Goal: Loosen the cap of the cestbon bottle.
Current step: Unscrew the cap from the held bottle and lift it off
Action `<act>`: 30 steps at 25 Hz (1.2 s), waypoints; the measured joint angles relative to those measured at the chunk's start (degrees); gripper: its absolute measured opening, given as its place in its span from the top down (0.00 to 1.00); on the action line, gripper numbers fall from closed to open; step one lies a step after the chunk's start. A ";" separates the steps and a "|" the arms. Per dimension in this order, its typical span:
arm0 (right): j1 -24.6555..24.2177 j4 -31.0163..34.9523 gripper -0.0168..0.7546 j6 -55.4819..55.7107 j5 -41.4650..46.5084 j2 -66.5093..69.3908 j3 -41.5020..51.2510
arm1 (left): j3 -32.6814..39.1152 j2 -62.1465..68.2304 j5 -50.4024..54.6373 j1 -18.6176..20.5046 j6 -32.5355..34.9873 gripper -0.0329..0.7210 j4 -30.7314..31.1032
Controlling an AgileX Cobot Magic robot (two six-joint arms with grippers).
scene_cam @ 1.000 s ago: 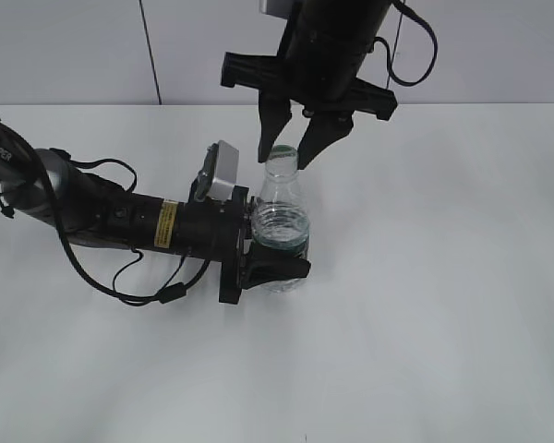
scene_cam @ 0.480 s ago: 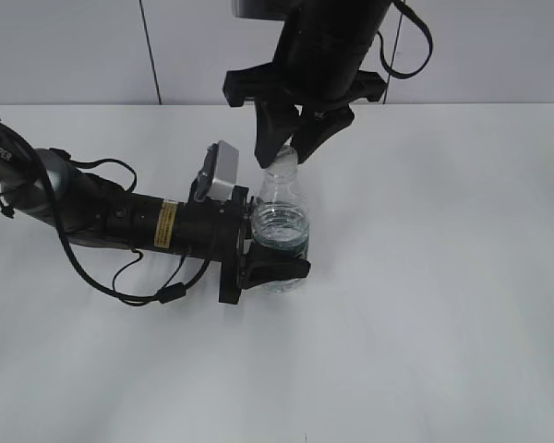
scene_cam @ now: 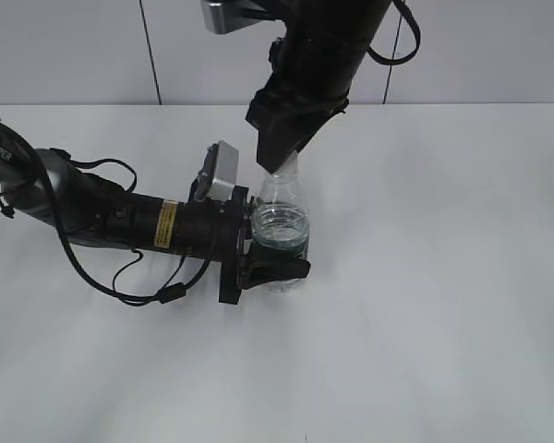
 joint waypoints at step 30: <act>0.30 -1.27 0.60 -46.81 0.20 -0.24 -0.51 | 0.00 0.00 -0.40 0.00 -0.17 0.42 0.26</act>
